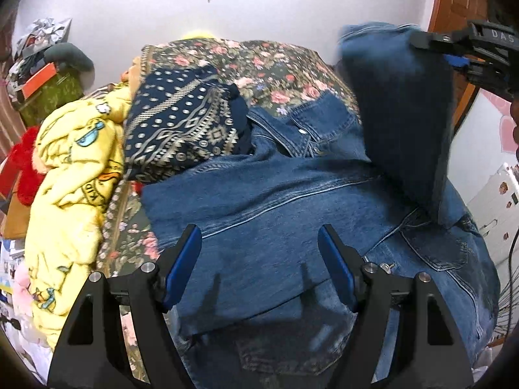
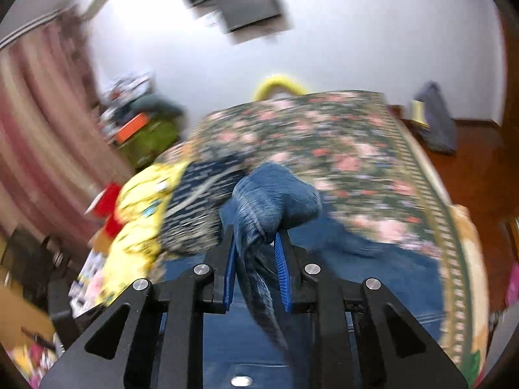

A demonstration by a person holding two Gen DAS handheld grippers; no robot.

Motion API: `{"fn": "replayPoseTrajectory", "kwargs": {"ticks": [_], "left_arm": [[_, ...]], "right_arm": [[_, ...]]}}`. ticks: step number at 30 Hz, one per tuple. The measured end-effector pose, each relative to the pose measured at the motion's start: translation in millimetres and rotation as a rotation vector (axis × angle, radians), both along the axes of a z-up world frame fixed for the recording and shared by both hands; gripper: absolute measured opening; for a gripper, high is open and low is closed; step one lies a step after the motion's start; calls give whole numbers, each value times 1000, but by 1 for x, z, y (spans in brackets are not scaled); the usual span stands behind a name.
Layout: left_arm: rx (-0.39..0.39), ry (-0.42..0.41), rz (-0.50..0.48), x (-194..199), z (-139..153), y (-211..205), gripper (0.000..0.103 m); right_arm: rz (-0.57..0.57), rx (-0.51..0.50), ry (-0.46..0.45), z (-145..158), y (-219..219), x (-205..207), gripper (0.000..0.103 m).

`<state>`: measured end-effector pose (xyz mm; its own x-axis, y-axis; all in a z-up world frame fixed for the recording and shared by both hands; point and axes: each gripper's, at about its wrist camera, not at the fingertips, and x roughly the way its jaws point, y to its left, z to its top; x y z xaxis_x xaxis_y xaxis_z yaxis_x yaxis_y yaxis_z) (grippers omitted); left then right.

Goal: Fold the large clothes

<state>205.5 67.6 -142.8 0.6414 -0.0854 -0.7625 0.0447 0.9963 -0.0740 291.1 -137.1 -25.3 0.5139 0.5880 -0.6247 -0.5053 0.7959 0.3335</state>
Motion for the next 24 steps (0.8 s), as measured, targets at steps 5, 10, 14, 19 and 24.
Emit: {"fn": "replayPoseTrajectory", "kwargs": {"ticks": [5,10,14,19,24], "left_arm": [[-41,-6,36,-16,3,23,78],[-85,24,69,-25,-4,41,78],[-126,54,88,-25,-13,49,78],[-194,108,94,-17,-30,50,78],[-353,205,112,-4,-58,60,78]], "right_arm": [[185,-99,60,-27,66,-25,26],[219,-133,100,-45,71,-31,34],[168,-129,75,-38,49,-28,45],[69,-145,58,-33,11,-25,50],[-46,-196,60,-42,-37,-16,53]]}}
